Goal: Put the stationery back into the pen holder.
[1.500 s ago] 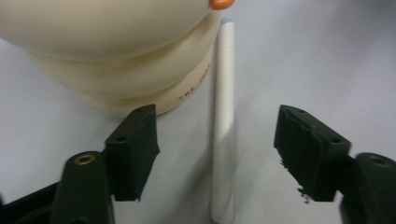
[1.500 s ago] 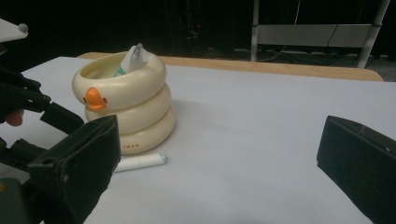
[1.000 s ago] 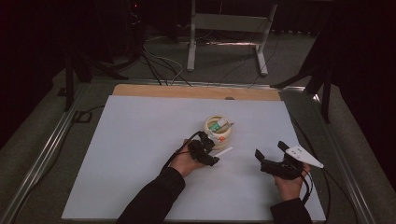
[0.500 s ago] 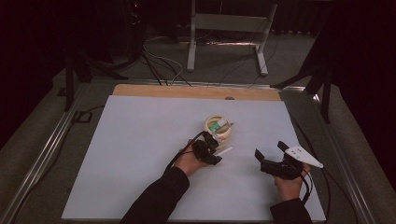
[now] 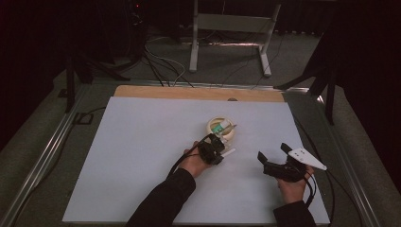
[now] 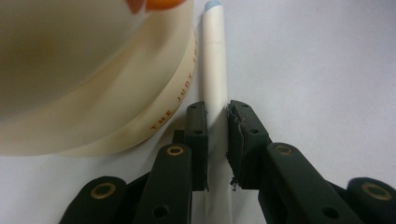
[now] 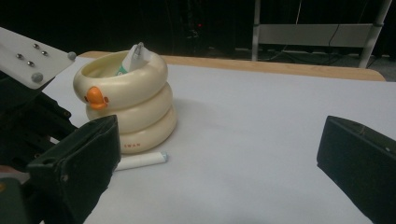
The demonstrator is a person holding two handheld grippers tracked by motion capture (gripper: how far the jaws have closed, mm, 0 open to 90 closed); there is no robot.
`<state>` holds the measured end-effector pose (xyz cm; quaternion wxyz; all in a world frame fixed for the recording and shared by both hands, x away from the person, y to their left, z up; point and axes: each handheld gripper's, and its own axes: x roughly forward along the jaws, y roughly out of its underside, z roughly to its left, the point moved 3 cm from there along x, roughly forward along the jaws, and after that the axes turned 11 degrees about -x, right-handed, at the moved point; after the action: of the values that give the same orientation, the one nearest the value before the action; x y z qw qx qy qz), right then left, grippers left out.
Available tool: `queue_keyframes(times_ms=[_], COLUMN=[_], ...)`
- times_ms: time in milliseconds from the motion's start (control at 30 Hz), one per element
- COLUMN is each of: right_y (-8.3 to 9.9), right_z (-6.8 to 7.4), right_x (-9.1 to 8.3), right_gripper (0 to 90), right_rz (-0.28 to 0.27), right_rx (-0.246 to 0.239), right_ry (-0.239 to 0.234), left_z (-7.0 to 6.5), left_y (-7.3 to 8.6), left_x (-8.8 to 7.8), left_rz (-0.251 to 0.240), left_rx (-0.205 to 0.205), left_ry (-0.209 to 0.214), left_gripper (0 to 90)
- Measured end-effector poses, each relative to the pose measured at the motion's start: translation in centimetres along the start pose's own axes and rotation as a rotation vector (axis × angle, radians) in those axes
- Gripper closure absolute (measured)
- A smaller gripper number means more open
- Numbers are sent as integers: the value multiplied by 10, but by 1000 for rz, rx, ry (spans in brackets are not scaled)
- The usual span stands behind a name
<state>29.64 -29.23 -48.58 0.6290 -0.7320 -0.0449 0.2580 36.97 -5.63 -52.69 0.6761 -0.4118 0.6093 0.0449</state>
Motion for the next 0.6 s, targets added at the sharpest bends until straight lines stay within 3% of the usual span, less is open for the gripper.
queue_keyframes(times_ms=[133, 300, 600], right_y=[0, 0, 0], right_z=[0, -1, 0], right_x=[0, 0, 1], right_gripper=[1, 0, 0], right_rz=[1, -1, 1], right_rx=[1, 3, 2], right_ry=[-1, 1, -1], left_z=[-2, -8, -8], left_y=[1, -1, -3], left_x=[-2, -10, -25], left_rz=[2, -41, -86], left_rx=[17, 22, 22], left_ry=[26, 67, 92], left_gripper=[795, 795, 795])
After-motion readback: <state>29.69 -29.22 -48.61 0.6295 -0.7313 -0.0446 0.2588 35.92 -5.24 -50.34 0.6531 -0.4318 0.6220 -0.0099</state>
